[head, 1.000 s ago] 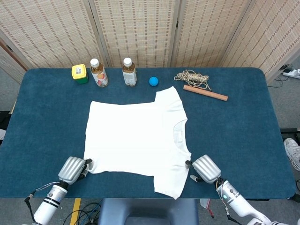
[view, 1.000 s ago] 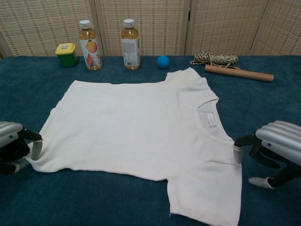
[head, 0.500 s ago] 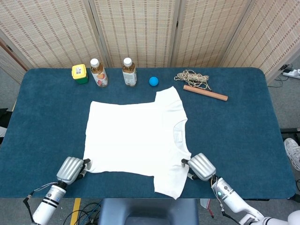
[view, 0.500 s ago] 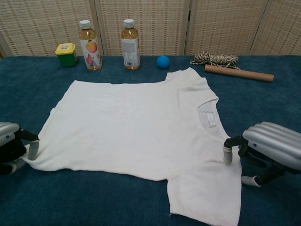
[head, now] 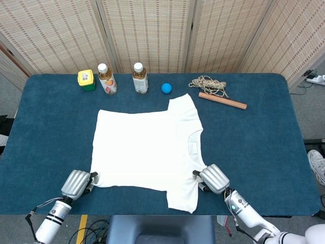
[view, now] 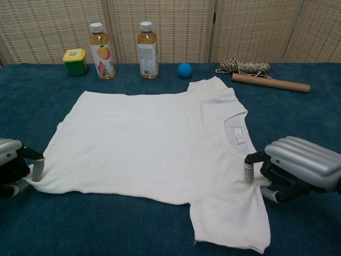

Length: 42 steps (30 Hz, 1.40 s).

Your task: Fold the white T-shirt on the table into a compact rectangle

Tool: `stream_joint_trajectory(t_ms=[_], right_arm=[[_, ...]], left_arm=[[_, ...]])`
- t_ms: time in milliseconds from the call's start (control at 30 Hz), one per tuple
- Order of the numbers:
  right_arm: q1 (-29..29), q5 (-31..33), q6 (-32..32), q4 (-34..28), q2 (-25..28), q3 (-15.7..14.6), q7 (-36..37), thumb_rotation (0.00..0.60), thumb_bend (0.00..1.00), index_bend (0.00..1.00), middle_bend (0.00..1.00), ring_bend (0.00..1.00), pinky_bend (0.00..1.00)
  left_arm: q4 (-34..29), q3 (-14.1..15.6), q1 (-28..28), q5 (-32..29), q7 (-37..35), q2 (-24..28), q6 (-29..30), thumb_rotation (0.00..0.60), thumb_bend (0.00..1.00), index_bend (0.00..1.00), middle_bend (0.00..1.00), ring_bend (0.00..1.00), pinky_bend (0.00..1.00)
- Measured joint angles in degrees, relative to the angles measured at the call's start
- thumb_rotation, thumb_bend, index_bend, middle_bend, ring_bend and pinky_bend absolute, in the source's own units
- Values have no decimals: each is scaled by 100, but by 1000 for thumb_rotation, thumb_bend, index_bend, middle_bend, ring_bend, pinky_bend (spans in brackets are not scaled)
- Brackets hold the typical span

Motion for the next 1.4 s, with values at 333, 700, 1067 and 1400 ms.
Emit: stream_joint_trajectory(t_ms=[333,700,1067,1400], right_arm=[[-17,47,84,85,-43,-50,99,600,552,607,918,909,936],[-78,124,225,-465,353,-83,284,600,584,748,930,911,936],[-215,44,507,-1822,1440,-247,286,600,591,791,946,916,936],[-631,-384,1157,-2708,2380,-696,377,600,591,804,955,921,936]], left_arm=[[-1,2,0,35,-96,10,27,600,565,619,956,910,1000],[-393,109,-7,258,-1082,358,83,600,565,621,957,910,1000],[-1068,438,18,749,-1650,1123,313,600,565,632,956,910,1000],[-1626,881,272,1215,-2027,1799,769,600,566,637,957,910,1000]])
